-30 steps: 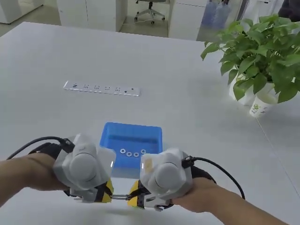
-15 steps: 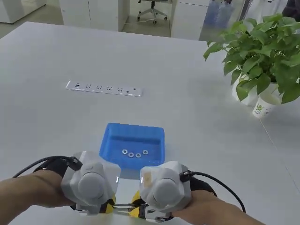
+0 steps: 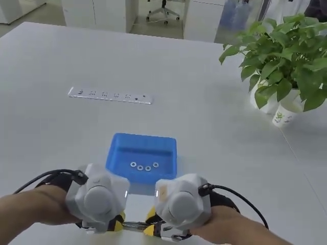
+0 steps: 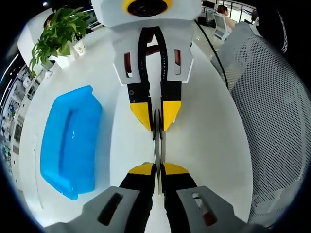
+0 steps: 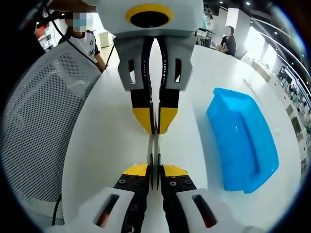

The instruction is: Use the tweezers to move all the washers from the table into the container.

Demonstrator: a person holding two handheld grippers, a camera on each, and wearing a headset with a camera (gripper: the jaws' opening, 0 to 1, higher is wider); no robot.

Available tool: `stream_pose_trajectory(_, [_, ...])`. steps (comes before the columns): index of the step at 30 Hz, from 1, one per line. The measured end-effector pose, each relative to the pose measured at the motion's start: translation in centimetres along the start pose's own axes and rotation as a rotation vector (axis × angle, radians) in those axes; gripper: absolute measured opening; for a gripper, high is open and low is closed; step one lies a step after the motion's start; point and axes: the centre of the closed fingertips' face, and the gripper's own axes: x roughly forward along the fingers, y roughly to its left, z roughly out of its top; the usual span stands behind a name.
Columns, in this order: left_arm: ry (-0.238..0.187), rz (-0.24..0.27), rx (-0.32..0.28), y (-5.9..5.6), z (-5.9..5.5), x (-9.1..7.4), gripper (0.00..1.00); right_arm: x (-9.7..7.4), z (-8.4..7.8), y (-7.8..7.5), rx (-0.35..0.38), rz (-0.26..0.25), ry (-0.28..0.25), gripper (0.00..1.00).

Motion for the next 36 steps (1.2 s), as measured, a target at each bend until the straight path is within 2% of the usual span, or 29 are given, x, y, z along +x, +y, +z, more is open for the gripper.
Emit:
stream_pose_trajectory(20, [-0.012, -0.017, -0.023, 0.1, -0.2, 0.0, 0.10, 0.1, -0.2, -0.3, 0.001, 0.002, 0.011, 0.13])
stream_pose_trajectory(27, [-0.013, -0.021, -0.031, 0.0, -0.2, -0.1, 0.12, 0.1, -0.2, -0.4, 0.001, -0.003, 0.015, 0.17])
stream_pose_trajectory(32, [-0.004, -0.007, -0.042, 0.1, -0.7, -0.6, 0.17, -0.4, 0.0, -0.5, 0.006, -0.018, 0.002, 0.19])
stream_pose_trajectory(36, [-0.006, 0.007, -0.080, 0.1, -1.3, -1.5, 0.22, -1.1, 0.0, -0.6, 0.027, -0.037, -0.011, 0.25])
